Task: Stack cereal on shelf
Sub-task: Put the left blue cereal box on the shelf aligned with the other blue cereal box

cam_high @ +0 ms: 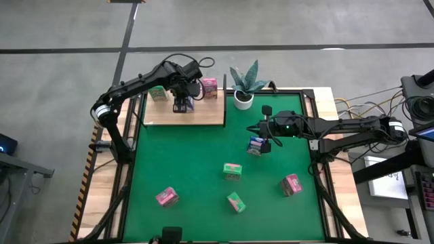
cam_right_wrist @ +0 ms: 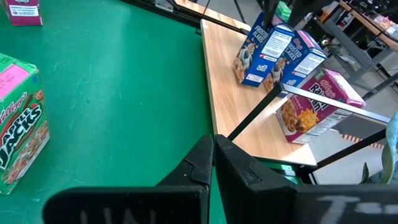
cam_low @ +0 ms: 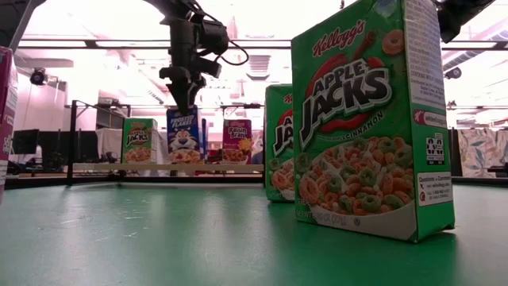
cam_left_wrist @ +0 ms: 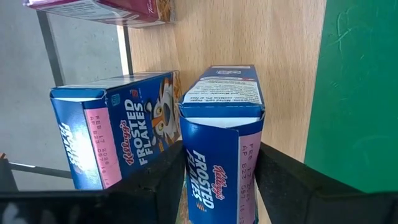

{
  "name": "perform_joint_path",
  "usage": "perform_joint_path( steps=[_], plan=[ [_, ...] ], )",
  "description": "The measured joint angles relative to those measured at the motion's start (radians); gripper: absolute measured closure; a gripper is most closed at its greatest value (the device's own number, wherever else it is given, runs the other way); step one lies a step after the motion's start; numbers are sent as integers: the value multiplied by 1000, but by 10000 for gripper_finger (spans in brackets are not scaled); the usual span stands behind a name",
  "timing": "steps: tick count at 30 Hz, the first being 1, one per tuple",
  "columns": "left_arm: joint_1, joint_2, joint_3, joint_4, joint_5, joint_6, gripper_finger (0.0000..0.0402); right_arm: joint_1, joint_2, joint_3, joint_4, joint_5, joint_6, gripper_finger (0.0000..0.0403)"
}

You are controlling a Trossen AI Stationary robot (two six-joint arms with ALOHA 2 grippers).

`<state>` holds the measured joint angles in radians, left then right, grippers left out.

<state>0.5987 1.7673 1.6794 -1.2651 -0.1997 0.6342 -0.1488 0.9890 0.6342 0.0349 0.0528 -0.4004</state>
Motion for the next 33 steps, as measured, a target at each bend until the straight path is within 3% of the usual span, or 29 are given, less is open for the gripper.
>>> perform_joint_path(
  steps=[10,23,27,33],
  plan=[
    [0,3,1,7,0,1,201,0,0,0,0,0,0,394],
    [-22,-35,92,-83,46,-105,205,0,0,0,0,0,0,394],
    [-22,-74,42,-5,58,-125,239,0,0,0,0,0,0,394],
    [-22,-120,-77,139,53,-126,328,0,0,0,0,0,0,394]
  ],
)
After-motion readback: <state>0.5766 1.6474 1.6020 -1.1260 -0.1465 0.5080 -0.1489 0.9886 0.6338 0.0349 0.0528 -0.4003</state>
